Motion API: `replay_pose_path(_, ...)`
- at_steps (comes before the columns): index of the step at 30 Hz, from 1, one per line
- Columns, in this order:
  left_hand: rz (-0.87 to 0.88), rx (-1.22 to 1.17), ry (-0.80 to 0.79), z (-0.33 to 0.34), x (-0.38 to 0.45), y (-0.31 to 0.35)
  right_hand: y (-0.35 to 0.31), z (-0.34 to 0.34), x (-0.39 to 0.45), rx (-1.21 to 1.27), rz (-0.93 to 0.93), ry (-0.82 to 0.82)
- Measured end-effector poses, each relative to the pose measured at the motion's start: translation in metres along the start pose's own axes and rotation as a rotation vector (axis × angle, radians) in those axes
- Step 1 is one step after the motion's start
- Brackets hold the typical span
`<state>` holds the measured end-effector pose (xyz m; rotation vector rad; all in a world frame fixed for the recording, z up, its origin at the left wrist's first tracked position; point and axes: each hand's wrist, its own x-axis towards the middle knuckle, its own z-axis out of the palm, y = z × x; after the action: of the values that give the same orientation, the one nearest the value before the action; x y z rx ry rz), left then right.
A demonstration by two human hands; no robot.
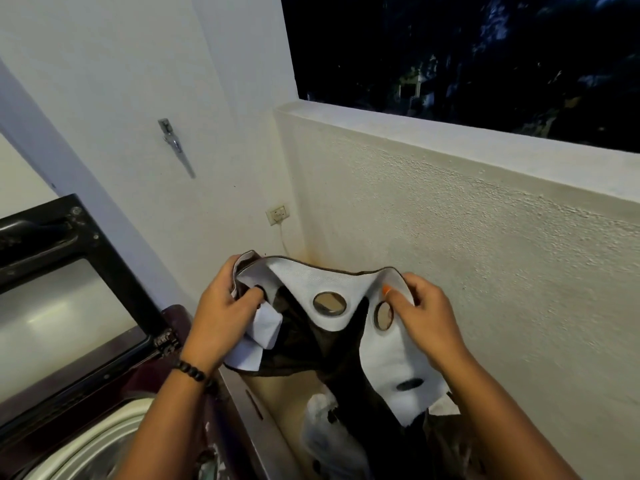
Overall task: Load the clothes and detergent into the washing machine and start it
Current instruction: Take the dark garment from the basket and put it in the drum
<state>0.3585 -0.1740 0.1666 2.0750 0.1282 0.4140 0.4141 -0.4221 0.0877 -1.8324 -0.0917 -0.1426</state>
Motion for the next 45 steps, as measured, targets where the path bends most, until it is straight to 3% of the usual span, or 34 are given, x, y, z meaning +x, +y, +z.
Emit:
replay_pose_path(5,0.021,-0.051,-0.082,0.021,-0.006,0.003,-0.038,0.016,-0.010,0.160,-0.006,-0.241)
replay_pose_path(11,-0.061,-0.410,-0.314,0.033,-0.013,0.007,-0.053,0.036,-0.026,0.315,0.034,-0.368)
replay_pose_path(14,0.000,-0.305,-0.454,0.036,-0.017,0.011,-0.058,0.037,-0.025,0.370,0.028,-0.403)
replay_pose_path(16,0.023,-0.219,-0.466,0.039,-0.019,0.011,-0.060,0.035,-0.021,0.345,0.033,-0.430)
replay_pose_path(20,0.020,-0.144,-0.320,0.044,-0.016,0.007,-0.058,0.038,-0.017,0.364,0.086,-0.444)
replay_pose_path(27,-0.017,-0.213,-0.143,0.044,-0.014,-0.009,-0.040,0.038,-0.017,0.482,0.102,-0.541)
replay_pose_path(30,-0.039,-0.262,-0.031,0.034,-0.007,-0.009,-0.005,0.033,-0.016,0.242,0.049,-0.529)
replay_pose_path(34,-0.061,-0.311,0.081,0.016,0.007,-0.009,0.043,0.034,-0.021,-0.238,0.088,-0.759)
replay_pose_path(36,-0.046,-0.309,0.074,0.010,0.011,-0.010,0.057,0.037,-0.023,-0.308,0.101,-0.708)
replay_pose_path(38,-0.047,-0.312,0.032,0.007,0.010,-0.011,0.057,0.035,-0.023,-0.228,0.105,-0.588)
replay_pose_path(45,-0.014,-0.122,-0.095,0.012,0.002,-0.020,-0.012,0.014,0.003,0.075,-0.009,-0.052)
